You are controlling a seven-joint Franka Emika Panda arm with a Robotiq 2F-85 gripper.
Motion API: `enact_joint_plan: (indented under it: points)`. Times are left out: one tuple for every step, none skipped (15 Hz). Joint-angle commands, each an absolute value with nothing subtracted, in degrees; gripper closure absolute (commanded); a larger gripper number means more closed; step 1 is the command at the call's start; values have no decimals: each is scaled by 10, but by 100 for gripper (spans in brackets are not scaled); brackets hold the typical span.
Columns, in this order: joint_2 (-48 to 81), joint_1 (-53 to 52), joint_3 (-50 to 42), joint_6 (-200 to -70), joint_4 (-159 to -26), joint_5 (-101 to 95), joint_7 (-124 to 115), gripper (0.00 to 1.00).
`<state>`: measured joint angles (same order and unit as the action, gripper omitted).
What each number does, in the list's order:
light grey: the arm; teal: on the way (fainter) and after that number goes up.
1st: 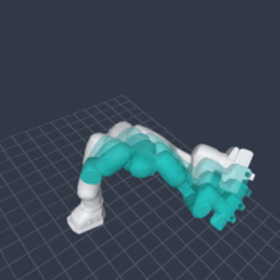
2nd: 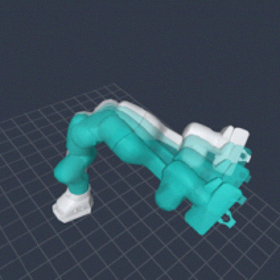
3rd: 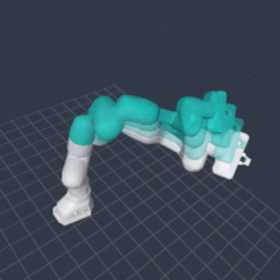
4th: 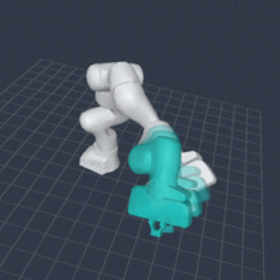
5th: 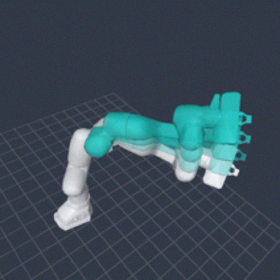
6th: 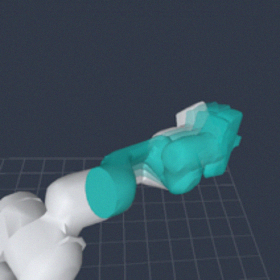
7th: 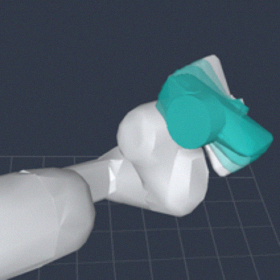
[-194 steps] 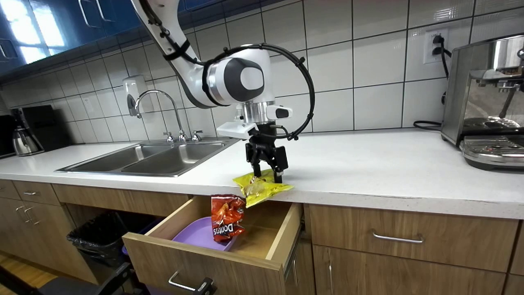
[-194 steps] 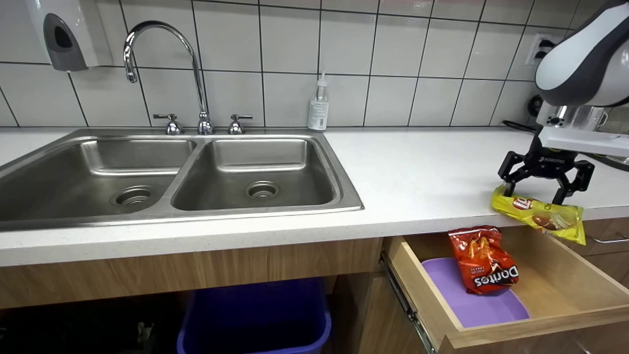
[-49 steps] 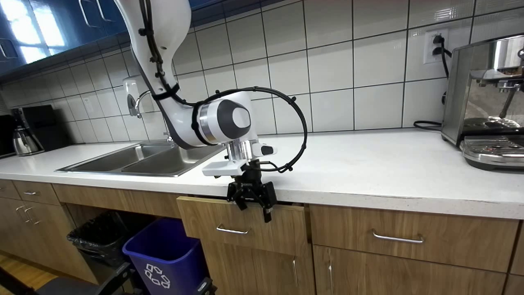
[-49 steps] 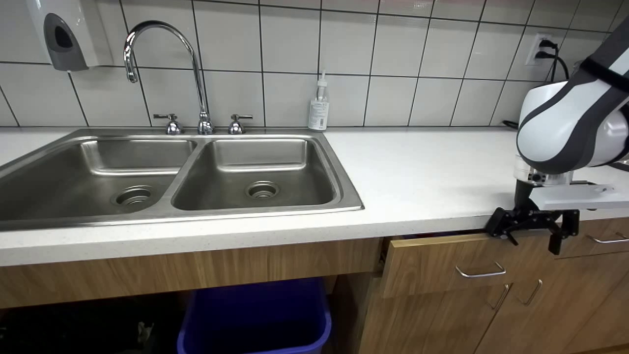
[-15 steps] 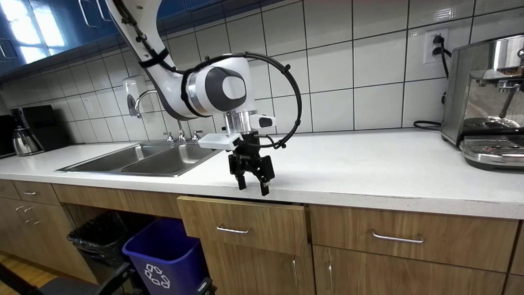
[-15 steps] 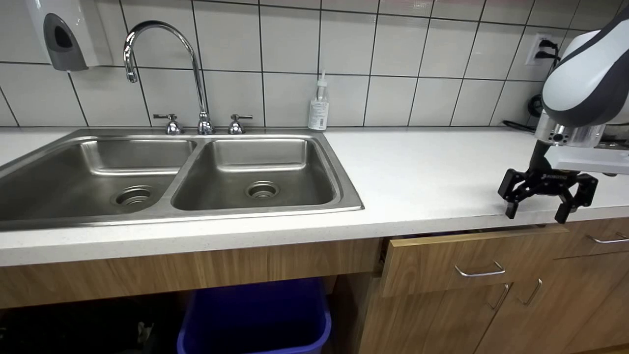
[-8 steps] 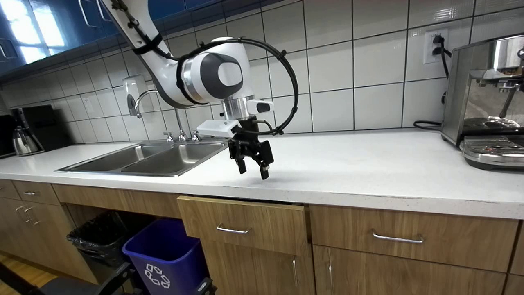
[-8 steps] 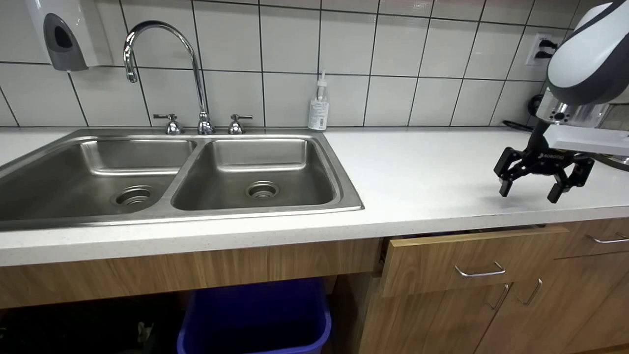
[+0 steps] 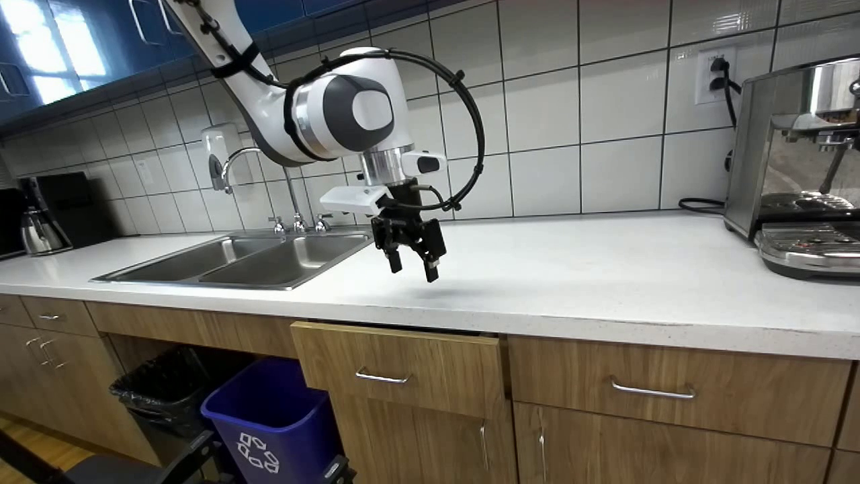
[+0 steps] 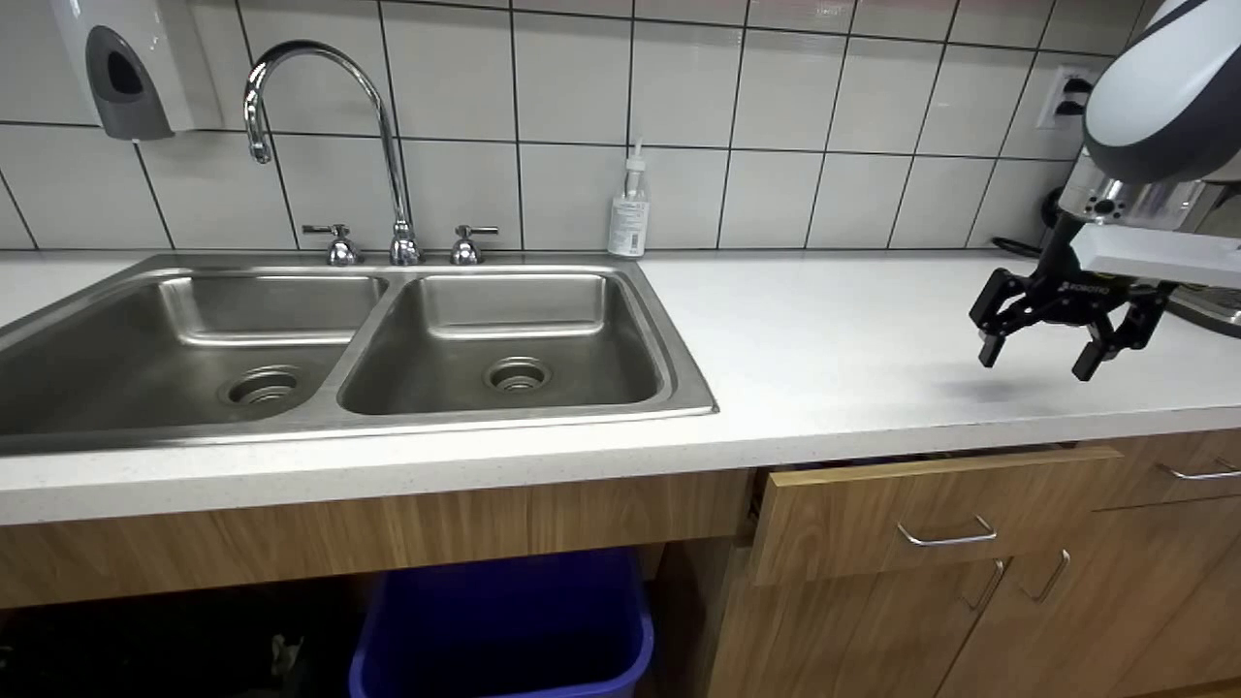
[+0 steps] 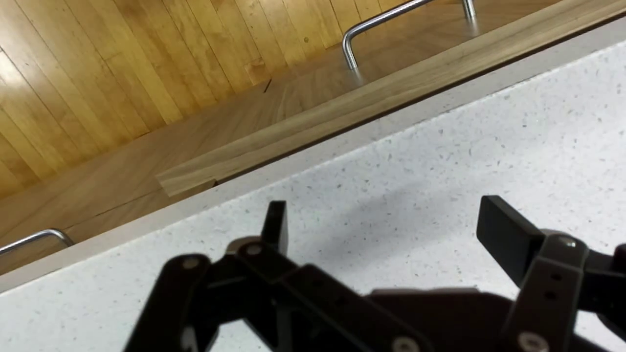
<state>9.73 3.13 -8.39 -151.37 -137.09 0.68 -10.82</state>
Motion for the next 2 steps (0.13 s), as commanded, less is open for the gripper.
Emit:
enact_joint_plan:
  points:
    - [97, 36, -79, -1512, -1370, 5, -109, 0]
    - [97, 36, -79, -1512, -1370, 5, -109, 0]
